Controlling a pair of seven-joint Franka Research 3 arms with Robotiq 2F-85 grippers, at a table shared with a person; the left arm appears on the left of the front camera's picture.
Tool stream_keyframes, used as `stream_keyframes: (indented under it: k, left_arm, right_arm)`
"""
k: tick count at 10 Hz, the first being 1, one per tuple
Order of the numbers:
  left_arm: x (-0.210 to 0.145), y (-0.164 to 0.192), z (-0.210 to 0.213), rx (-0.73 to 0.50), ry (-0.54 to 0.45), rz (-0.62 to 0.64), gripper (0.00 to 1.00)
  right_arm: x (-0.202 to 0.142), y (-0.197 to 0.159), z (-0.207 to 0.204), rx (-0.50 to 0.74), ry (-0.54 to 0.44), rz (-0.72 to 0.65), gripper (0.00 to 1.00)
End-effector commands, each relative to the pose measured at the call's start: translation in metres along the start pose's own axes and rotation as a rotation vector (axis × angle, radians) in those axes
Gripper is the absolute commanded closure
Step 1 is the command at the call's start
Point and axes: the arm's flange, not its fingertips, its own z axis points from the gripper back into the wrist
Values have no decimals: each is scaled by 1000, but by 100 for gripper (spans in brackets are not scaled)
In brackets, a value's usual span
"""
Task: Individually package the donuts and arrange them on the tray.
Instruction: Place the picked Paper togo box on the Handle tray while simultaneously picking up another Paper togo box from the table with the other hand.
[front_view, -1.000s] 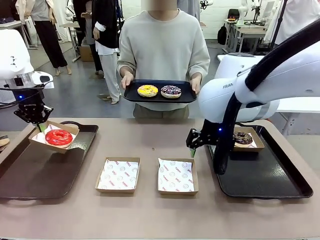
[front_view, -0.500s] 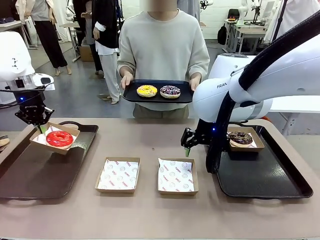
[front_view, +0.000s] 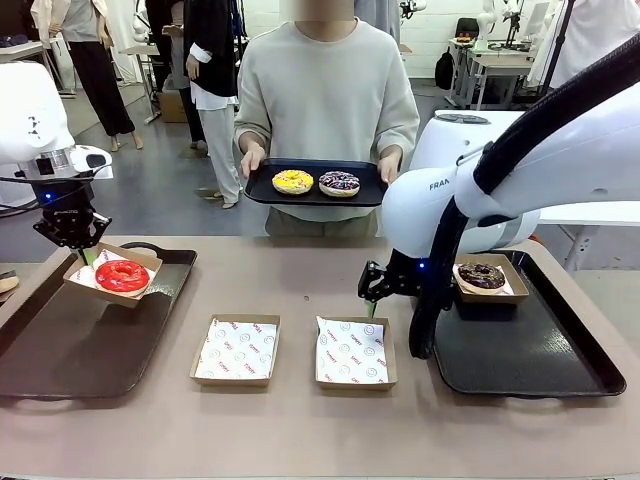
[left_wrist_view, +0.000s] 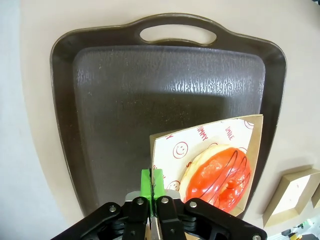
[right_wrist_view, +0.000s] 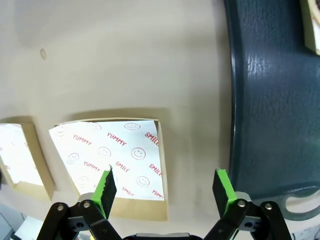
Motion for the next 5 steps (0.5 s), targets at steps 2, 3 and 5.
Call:
stream_keyframes:
  k: [2,3,5]
  left_arm:
    - [5,-1,3,26,-13,41,99]
    - [8,-2,2,24,-12,50,99]
    - [16,-1,-2,13,-4,59,99]
  right_arm:
    - [-6,2,-20,-55,-35,-55,0]
    - [-13,2,-29,-56,-21,-45,0]
    - [-19,4,-41,-64,6,-38,0]
